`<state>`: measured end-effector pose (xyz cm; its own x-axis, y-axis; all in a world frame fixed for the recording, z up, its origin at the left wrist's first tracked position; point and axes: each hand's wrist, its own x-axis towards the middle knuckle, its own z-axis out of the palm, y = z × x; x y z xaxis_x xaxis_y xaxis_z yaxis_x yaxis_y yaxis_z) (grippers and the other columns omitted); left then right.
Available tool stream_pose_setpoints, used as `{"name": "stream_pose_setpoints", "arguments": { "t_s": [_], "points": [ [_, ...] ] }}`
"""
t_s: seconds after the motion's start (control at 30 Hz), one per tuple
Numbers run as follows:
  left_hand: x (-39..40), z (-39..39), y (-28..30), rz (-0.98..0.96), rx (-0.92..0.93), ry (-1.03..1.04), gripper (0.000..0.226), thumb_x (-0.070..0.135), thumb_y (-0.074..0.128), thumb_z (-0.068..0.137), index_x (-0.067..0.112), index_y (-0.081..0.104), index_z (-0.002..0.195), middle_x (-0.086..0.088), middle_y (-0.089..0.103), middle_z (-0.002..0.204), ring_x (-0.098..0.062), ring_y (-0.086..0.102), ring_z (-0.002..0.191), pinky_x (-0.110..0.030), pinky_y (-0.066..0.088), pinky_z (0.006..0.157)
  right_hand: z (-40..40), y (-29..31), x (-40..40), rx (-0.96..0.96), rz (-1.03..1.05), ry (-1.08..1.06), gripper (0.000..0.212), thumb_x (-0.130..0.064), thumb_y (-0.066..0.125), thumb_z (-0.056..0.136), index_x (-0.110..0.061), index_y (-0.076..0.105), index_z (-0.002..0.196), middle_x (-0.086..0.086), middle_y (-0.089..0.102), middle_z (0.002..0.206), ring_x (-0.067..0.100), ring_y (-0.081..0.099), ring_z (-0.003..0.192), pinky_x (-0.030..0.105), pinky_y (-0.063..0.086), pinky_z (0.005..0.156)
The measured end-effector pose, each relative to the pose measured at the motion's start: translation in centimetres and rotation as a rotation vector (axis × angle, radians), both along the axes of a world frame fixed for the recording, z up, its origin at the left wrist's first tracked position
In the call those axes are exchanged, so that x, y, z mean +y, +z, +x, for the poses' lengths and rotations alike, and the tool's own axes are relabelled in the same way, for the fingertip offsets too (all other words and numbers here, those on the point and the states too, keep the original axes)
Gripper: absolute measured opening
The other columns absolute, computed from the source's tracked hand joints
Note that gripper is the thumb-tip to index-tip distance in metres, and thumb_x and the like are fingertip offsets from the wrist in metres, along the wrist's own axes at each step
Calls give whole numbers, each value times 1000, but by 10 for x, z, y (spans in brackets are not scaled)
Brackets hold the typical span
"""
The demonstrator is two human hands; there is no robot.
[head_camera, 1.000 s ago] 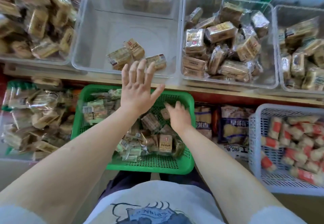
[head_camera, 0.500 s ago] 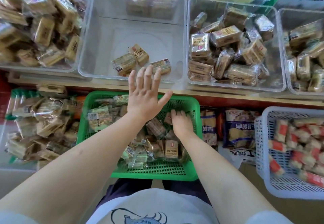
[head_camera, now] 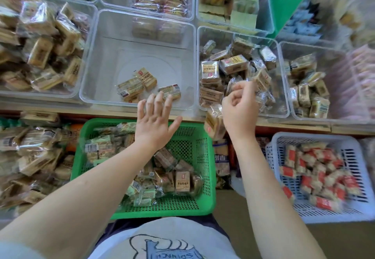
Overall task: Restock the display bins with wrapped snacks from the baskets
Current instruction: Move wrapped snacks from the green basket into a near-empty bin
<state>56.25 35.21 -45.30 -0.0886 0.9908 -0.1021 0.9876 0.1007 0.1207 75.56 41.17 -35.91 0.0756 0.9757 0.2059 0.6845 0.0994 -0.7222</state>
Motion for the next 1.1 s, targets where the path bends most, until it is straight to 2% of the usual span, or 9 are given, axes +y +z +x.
{"name": "stream_pose_setpoints", "arguments": {
  "t_s": [0.2,0.27,0.37,0.6,0.67,0.73,0.87,0.97,1.1],
  "points": [
    [0,0,6,-38,-16,-3,72,64,11,99,23,1,157,-7,4,164,-25,-1,150,-44,-13,117,-21,-10,66,-94,50,15,12,4,49,86,-4,58,89,2,54,85,8,46,69,15,37,60],
    [0,-1,4,-32,-23,-7,72,64,12,99,23,1,158,-7,3,164,-25,-2,150,-43,-15,117,-25,-9,58,-77,99,38,11,1,50,86,-4,59,88,2,54,84,-1,41,66,10,38,62],
    [0,-3,1,-17,-31,-17,70,63,15,99,24,3,157,-7,4,163,-24,-2,150,-44,-12,119,-3,-23,18,16,73,-96,11,-4,50,87,-6,61,90,1,57,80,3,43,63,12,38,61],
    [-1,15,10,126,-144,44,61,43,46,97,9,36,146,-20,36,152,-36,23,146,-51,0,123,81,-116,-91,226,-580,-569,11,-14,50,98,-14,61,95,2,64,84,18,58,69,29,45,61],
    [-5,35,15,332,-241,-93,53,30,55,92,5,49,137,-20,49,141,-37,39,136,-50,18,120,97,-142,-109,270,-730,-593,13,-16,50,99,-12,63,96,10,69,83,21,59,63,35,48,61],
    [-13,62,14,438,-328,-287,41,25,56,89,5,59,124,-15,60,121,-31,51,114,-44,37,101,110,-158,-121,289,-808,-614,14,-16,50,100,-12,64,97,12,69,82,19,59,58,37,49,60],
    [-23,105,-7,-133,-360,-356,34,35,41,97,13,66,101,-2,67,89,-25,64,81,-36,52,66,135,-170,-136,419,-864,-723,11,-14,52,101,-11,61,94,6,62,75,16,53,52,28,45,50],
    [-29,119,-32,-409,-293,-367,29,36,42,100,19,64,109,2,68,97,-21,64,83,-35,56,68,153,-179,-149,490,-876,-784,12,-13,53,101,-16,58,90,6,61,75,15,52,50,24,45,46],
    [-43,131,-47,-508,-300,-378,30,36,44,102,21,66,115,2,71,103,-19,66,83,-34,57,66,166,-189,-177,536,-879,-828,12,-10,50,100,-8,61,105,7,60,73,15,53,48,22,45,42]
  ]
}}
